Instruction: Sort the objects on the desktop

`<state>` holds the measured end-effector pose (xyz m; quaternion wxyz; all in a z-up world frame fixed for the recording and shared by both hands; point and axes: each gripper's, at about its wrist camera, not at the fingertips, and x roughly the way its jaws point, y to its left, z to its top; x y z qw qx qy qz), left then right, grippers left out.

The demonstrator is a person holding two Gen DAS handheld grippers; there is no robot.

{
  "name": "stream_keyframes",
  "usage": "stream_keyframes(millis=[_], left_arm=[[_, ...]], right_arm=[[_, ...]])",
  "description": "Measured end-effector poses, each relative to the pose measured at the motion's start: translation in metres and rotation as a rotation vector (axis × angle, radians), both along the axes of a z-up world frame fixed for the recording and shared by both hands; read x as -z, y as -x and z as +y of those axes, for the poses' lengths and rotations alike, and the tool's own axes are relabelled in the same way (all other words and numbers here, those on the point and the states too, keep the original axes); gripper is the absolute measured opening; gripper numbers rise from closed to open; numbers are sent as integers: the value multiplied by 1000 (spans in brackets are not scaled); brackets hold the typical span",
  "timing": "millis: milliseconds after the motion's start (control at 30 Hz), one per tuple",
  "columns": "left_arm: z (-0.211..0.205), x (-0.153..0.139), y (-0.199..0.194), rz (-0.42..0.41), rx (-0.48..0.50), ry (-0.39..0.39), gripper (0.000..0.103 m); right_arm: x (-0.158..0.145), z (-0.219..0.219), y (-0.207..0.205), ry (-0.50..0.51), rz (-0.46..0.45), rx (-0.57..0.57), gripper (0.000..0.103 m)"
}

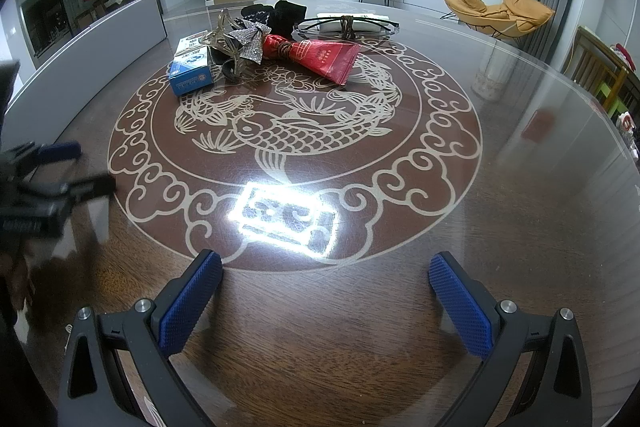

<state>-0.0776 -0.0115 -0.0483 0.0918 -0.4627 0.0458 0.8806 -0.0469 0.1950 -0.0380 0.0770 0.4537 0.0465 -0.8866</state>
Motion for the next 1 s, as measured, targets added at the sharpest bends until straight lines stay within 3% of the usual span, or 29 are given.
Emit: stream_keyframes(millis=[833, 1000], left_arm=[[-2, -2, -11, 15, -22, 4, 103], [-2, -2, -10, 15, -22, 3, 103]], right_arm=[[0, 1, 1, 4, -1, 3, 103], [-2, -19, 19, 54, -32, -103, 103]])
